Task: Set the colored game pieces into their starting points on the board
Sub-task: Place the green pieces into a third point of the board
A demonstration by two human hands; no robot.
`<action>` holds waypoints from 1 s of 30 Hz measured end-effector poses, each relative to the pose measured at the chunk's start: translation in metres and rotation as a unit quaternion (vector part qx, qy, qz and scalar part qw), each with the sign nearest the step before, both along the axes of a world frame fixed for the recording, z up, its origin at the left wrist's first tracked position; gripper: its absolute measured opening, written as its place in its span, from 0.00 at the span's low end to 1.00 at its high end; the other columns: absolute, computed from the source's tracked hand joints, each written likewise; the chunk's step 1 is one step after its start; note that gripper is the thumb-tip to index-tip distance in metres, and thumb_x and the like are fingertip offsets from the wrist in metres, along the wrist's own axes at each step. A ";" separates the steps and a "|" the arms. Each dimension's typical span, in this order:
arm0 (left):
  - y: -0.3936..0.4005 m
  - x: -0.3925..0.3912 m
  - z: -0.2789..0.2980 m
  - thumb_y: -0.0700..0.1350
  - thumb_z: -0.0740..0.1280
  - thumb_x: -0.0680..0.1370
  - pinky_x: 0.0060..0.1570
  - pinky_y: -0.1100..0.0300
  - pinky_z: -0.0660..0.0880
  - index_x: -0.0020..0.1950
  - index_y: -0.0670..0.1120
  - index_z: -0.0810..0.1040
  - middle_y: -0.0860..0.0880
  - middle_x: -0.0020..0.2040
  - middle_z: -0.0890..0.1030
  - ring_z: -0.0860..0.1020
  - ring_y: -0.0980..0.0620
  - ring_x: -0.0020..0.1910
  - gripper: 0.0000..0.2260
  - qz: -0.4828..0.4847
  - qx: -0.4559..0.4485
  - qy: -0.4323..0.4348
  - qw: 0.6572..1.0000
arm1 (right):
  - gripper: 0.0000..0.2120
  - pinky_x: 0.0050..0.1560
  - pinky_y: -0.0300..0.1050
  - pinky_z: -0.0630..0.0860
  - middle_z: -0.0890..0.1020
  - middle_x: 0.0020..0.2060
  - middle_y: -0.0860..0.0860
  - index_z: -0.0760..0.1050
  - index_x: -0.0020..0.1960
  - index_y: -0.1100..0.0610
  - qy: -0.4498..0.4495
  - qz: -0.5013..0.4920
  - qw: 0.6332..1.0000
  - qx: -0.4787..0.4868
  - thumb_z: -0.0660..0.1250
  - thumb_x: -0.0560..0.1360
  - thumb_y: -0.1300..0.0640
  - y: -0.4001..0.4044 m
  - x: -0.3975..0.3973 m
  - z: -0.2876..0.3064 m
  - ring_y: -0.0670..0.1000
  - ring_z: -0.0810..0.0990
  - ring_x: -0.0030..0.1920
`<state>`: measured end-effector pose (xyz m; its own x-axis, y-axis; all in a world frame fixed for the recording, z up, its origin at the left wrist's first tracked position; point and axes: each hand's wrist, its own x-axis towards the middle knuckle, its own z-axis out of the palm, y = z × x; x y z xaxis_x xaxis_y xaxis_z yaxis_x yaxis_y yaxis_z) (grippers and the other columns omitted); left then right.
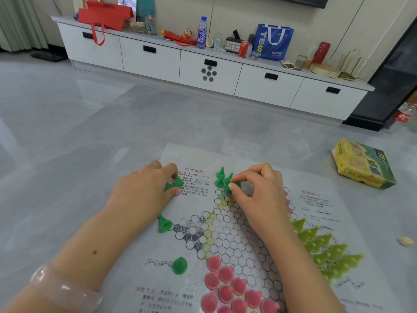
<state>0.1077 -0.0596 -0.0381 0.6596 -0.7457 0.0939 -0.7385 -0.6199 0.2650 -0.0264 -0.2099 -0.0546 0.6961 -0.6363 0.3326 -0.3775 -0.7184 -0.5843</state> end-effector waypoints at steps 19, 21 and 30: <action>-0.001 -0.006 0.007 0.50 0.54 0.79 0.42 0.52 0.72 0.51 0.47 0.68 0.51 0.48 0.70 0.73 0.48 0.44 0.08 0.006 -0.134 -0.028 0.991 | 0.09 0.46 0.47 0.75 0.76 0.43 0.45 0.78 0.47 0.54 -0.174 -0.068 0.982 -0.028 0.60 0.74 0.55 0.003 0.000 0.007 0.50 0.75 0.47; -0.004 -0.012 0.008 0.49 0.56 0.78 0.41 0.58 0.69 0.49 0.50 0.69 0.55 0.44 0.70 0.71 0.52 0.41 0.05 -0.024 -0.191 0.014 0.981 | 0.09 0.47 0.43 0.74 0.76 0.43 0.42 0.78 0.48 0.53 -0.176 -0.036 0.983 -0.020 0.60 0.73 0.55 0.005 0.001 0.010 0.49 0.75 0.47; -0.014 -0.033 0.000 0.49 0.58 0.78 0.44 0.66 0.65 0.45 0.52 0.68 0.57 0.41 0.71 0.69 0.61 0.42 0.03 -0.092 -0.214 0.106 0.967 | 0.12 0.45 0.32 0.75 0.82 0.40 0.40 0.78 0.48 0.42 -0.172 0.135 0.971 0.096 0.67 0.74 0.59 0.022 0.003 0.022 0.43 0.80 0.43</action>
